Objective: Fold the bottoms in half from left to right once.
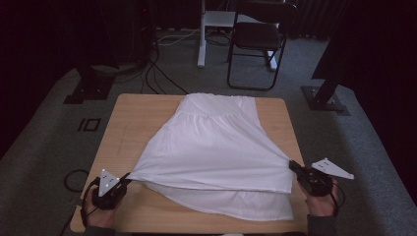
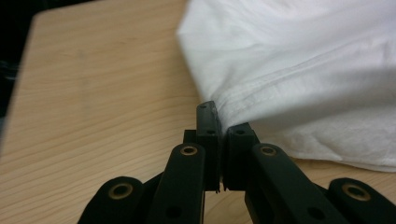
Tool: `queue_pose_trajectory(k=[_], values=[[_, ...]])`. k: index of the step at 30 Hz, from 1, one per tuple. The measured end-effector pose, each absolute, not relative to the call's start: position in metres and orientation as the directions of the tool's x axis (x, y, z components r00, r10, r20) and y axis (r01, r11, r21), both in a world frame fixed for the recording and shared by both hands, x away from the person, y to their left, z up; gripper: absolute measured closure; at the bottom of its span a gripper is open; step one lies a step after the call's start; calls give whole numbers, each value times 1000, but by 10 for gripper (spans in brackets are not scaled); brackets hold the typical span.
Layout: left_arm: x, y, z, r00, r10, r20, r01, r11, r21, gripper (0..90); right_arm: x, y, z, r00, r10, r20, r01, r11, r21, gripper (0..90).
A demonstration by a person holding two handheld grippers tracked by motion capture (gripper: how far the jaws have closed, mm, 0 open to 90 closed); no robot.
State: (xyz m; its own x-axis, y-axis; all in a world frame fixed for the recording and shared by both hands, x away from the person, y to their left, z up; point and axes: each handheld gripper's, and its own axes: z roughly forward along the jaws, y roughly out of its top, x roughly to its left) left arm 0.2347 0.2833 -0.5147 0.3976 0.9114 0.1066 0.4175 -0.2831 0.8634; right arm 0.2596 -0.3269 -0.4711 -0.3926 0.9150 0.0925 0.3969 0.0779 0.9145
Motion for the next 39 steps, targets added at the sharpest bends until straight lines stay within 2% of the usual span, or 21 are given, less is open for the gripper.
queue_pose_trajectory(k=[3,5,9,10,13,15,18,23,27,32,39], values=[[227,284,-516,416,902,115,415,-301,859,877,247,-329,-478,-391,918,65,432,120,894,900],[224,282,-519,438,892,116,417,-315,853,876,244,-330,-500,-379,924,54,494,152,856,900],[218,277,-521,476,873,106,410,-327,852,869,242,-334,-542,-361,926,114,598,136,790,900],[217,277,-521,488,867,101,407,-328,852,844,242,-333,-553,-357,928,110,618,146,773,900],[216,281,-519,489,868,79,396,-302,867,651,244,-328,-566,-367,923,113,655,170,737,900],[221,286,-516,471,881,38,399,-251,882,574,246,-324,-566,-373,923,89,659,196,726,900],[234,283,-511,466,883,54,398,-264,878,511,249,-322,-565,-383,920,78,662,215,718,895],[258,275,-492,504,862,56,353,-265,897,481,256,-320,-554,-419,905,75,636,234,735,598],[264,272,-476,540,838,74,304,-277,912,452,275,-317,-532,-440,895,74,584,222,781,522],[254,273,-462,593,800,89,235,-278,931,436,320,-306,-513,-453,889,62,534,214,818,517],[241,282,-458,592,803,68,225,-246,943,407,374,-288,-512,-453,889,68,523,203,828,530]])
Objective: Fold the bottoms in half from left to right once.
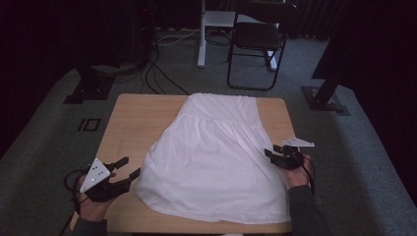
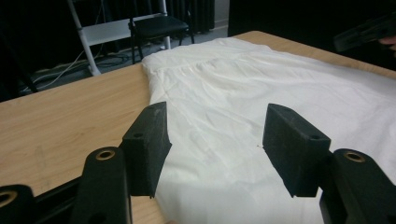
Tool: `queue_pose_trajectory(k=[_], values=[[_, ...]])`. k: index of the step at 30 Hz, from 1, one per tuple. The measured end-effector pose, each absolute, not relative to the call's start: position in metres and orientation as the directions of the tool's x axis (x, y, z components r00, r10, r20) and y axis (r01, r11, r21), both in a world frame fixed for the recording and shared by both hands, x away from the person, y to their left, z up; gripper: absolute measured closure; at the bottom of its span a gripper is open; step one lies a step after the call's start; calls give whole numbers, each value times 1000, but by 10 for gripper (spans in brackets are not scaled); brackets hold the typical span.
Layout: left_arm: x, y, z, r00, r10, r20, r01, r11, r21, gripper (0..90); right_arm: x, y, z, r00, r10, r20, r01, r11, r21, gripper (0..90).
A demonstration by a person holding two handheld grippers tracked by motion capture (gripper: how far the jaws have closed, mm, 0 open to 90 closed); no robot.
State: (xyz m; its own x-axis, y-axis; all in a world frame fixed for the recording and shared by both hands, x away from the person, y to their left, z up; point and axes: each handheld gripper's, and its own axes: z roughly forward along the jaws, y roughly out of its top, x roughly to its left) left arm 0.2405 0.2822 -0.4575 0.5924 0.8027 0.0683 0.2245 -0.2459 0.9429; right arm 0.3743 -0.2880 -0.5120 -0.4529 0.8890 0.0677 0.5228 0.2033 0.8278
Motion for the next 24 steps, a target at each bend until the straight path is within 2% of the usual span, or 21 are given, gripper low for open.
queue_pose_trajectory(k=[5,10,15,16,18,19,20,21,22,23,24], values=[[259,283,-464,572,819,40,267,-232,935,403,405,-279,-517,-443,894,72,528,195,827,546],[316,273,-478,540,841,9,357,-239,903,402,443,-269,-524,-433,895,101,554,176,813,532],[385,261,-499,512,857,-66,492,-229,840,402,479,-254,-533,-438,888,141,594,168,786,503],[400,256,-508,530,841,-104,542,-242,805,401,486,-250,-535,-441,885,147,602,170,780,502],[418,247,-524,533,837,-124,610,-278,742,386,495,-243,-540,-443,882,161,620,172,765,505],[424,244,-532,526,841,-125,631,-288,721,394,499,-239,-543,-439,885,155,634,182,752,547],[429,241,-538,521,842,-141,656,-289,697,404,501,-236,-544,-442,883,159,641,186,745,631],[432,240,-543,520,840,-158,671,-287,683,413,501,-233,-544,-453,877,161,639,194,744,727],[432,240,-546,519,838,-167,670,-278,688,459,500,-231,-543,-456,878,147,634,204,746,844],[431,240,-546,527,828,-193,674,-268,688,559,498,-229,-541,-446,887,120,630,215,746,893],[428,240,-544,535,822,-195,667,-270,694,704,495,-230,-536,-444,889,109,619,216,755,898]])
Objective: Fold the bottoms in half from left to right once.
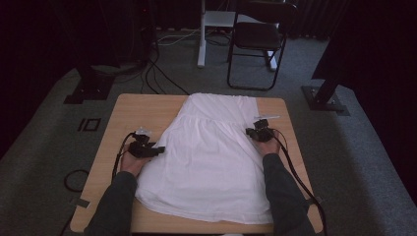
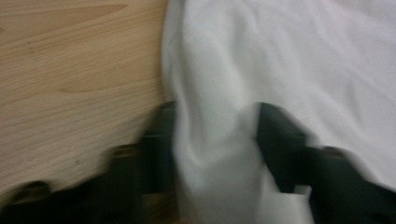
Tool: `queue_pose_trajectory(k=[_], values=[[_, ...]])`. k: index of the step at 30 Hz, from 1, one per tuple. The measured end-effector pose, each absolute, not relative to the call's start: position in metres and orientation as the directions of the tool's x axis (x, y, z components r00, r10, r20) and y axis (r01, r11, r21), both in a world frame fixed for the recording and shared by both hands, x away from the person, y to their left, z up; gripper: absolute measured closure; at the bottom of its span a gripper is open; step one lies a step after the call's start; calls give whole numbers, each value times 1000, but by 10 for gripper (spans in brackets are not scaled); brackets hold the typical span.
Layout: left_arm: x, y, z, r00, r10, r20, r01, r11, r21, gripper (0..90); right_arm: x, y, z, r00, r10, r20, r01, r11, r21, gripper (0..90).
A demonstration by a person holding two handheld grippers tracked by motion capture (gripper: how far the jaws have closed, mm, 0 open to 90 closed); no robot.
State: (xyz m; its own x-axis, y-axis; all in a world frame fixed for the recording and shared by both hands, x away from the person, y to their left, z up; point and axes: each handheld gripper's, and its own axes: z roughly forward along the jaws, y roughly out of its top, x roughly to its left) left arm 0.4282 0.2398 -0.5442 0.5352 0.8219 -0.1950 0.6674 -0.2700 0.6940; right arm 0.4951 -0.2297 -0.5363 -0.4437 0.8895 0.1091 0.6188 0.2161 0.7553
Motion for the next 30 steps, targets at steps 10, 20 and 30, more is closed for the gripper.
queue_pose_trajectory(k=[10,20,30], values=[[361,240,-530,569,811,-133,546,-253,798,892,444,-290,-487,-262,963,-61,450,178,875,900],[308,239,-546,581,809,-91,561,-317,765,888,411,-301,-564,-346,938,25,609,204,766,900],[255,241,-552,628,775,-67,569,-399,719,886,347,-296,-560,-408,912,36,641,258,723,897]])
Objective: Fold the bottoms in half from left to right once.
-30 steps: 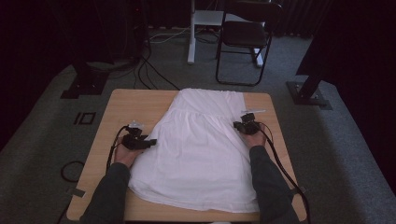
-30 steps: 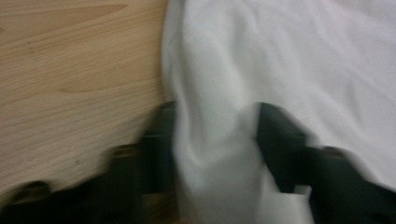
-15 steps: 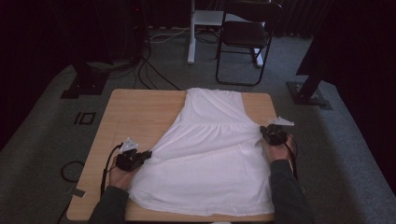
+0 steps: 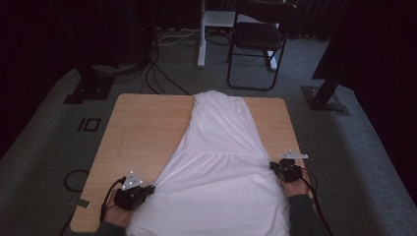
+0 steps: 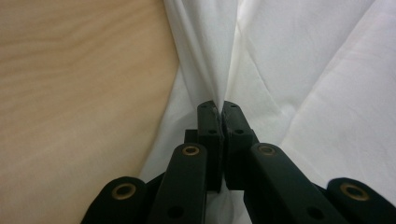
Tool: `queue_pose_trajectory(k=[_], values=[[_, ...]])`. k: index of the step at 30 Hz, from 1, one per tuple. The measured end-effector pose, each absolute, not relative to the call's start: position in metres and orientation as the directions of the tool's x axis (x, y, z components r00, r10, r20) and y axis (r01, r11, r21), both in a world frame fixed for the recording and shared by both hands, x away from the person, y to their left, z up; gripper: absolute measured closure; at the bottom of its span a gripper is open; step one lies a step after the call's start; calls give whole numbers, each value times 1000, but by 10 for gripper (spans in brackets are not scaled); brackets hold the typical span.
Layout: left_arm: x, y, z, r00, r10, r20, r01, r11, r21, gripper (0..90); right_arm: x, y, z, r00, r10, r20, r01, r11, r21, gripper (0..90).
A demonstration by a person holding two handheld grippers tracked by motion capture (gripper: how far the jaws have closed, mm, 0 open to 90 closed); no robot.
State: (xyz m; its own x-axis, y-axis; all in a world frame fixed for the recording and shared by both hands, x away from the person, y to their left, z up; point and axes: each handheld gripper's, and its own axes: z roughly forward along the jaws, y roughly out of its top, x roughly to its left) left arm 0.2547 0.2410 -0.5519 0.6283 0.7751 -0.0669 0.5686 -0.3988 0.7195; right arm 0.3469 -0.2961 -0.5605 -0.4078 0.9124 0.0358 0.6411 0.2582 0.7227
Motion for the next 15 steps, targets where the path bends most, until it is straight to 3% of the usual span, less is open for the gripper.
queue_pose_trajectory(k=[3,4,5,6,7,10,12,14,15], values=[[248,240,-551,650,758,-57,555,-422,717,881,335,-298,-560,-408,912,50,652,253,715,896],[248,241,-550,647,760,-61,551,-410,727,860,333,-298,-560,-408,911,56,655,249,714,895],[249,244,-548,639,766,-67,543,-388,745,783,331,-299,-560,-408,911,65,656,243,714,891],[251,247,-546,627,775,-77,539,-359,762,675,331,-300,-560,-412,908,77,659,239,713,856],[254,250,-543,615,784,-86,537,-337,773,607,332,-300,-560,-420,903,88,662,239,711,763],[267,256,-526,587,805,-89,515,-287,808,496,339,-303,-550,-435,895,94,636,232,736,575],[279,257,-513,595,800,-75,485,-283,827,485,348,-304,-537,-449,887,109,610,215,763,511],[294,252,-500,590,806,-46,456,-285,843,471,361,-300,-525,-477,872,113,578,214,788,508],[303,249,-496,588,808,-41,448,-283,848,467,371,-297,-521,-489,865,116,569,216,793,553]])
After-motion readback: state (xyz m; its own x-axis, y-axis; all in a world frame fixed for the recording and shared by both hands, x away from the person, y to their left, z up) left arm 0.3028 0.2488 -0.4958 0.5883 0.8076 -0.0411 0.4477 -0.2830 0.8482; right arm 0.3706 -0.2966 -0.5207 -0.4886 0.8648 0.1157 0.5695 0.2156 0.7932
